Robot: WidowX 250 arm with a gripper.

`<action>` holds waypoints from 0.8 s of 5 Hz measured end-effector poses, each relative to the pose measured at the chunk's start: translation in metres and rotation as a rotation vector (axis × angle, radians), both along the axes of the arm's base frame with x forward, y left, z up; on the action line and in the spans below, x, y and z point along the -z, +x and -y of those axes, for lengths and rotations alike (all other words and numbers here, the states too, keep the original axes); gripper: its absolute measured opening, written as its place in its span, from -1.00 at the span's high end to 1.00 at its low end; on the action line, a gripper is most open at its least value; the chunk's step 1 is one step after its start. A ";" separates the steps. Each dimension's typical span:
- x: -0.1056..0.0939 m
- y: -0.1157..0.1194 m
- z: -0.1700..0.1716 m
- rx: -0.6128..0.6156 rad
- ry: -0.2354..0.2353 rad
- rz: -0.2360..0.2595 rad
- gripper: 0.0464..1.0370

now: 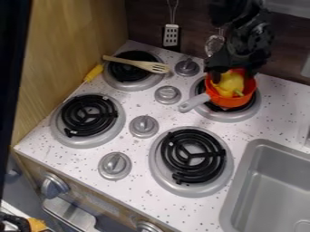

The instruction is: He removed the yellow object from Water dipper then he drop in the middle of the stove

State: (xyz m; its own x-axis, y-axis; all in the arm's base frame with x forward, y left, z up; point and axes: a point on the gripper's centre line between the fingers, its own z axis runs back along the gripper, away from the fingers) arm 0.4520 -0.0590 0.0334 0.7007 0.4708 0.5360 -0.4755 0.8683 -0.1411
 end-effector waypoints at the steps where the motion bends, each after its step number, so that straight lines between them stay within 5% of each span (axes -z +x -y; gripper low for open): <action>1: 0.007 0.001 0.001 0.010 0.005 -0.042 -0.91; 4: 0.013 -0.001 0.002 -0.008 -0.015 -0.044 -0.83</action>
State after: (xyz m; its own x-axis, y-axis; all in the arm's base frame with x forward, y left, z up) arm 0.4511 -0.0609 0.0206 0.7196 0.4846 0.4974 -0.4889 0.8622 -0.1327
